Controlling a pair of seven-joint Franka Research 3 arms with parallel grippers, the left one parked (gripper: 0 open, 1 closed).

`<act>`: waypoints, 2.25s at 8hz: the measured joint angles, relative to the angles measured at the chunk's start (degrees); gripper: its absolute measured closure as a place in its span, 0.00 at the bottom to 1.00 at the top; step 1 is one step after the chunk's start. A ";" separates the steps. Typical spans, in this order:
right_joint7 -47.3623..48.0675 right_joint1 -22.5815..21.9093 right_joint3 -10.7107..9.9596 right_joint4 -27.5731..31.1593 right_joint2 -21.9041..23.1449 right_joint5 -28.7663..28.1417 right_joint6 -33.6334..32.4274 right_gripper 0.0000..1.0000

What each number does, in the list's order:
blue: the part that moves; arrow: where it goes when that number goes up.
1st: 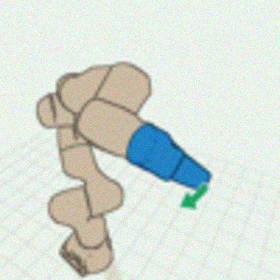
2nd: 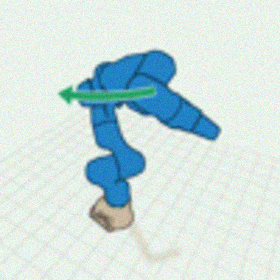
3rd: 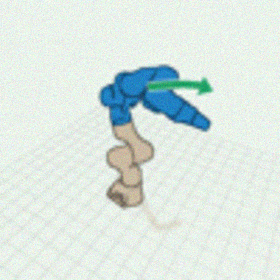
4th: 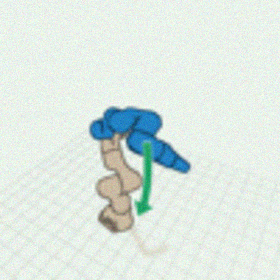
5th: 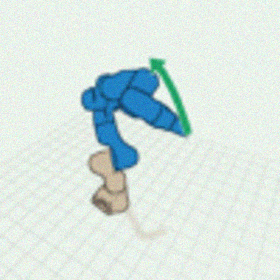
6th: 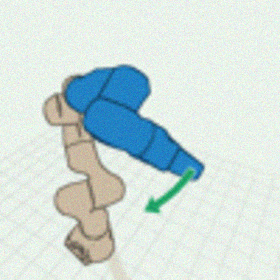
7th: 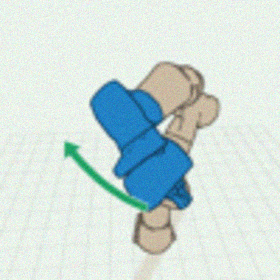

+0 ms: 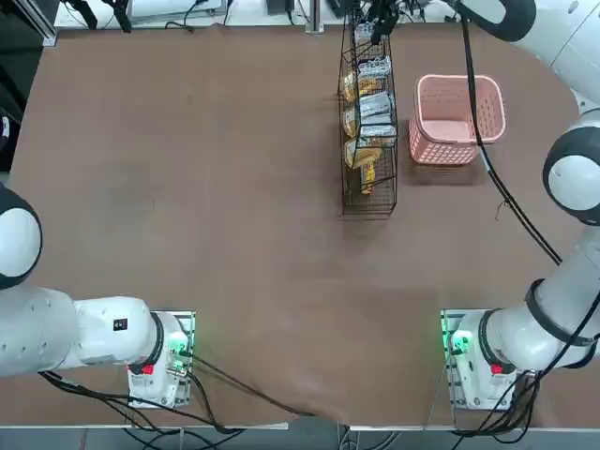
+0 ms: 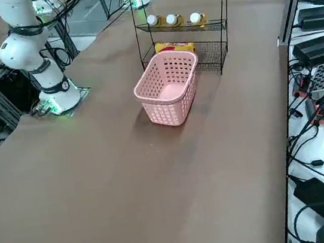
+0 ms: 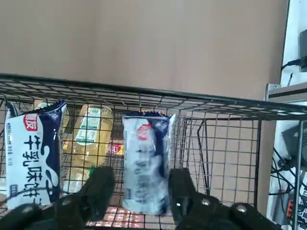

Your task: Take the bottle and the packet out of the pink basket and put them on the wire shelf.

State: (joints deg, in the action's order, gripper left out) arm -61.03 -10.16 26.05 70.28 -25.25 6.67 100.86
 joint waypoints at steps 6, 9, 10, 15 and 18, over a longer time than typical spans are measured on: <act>2.75 0.39 -2.99 -5.19 2.18 -3.42 -4.14 0.00; 5.20 2.65 -10.05 -5.55 7.24 -7.99 -11.80 0.00; 7.24 3.32 -11.98 -4.54 9.17 -8.06 -13.38 0.00; 27.91 7.60 -20.94 9.33 18.05 -7.87 -15.76 0.00; 43.81 8.96 -22.52 17.35 22.24 -5.26 -11.99 0.00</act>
State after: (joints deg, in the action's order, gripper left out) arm -17.22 -1.19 3.53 87.63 -3.01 1.41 88.87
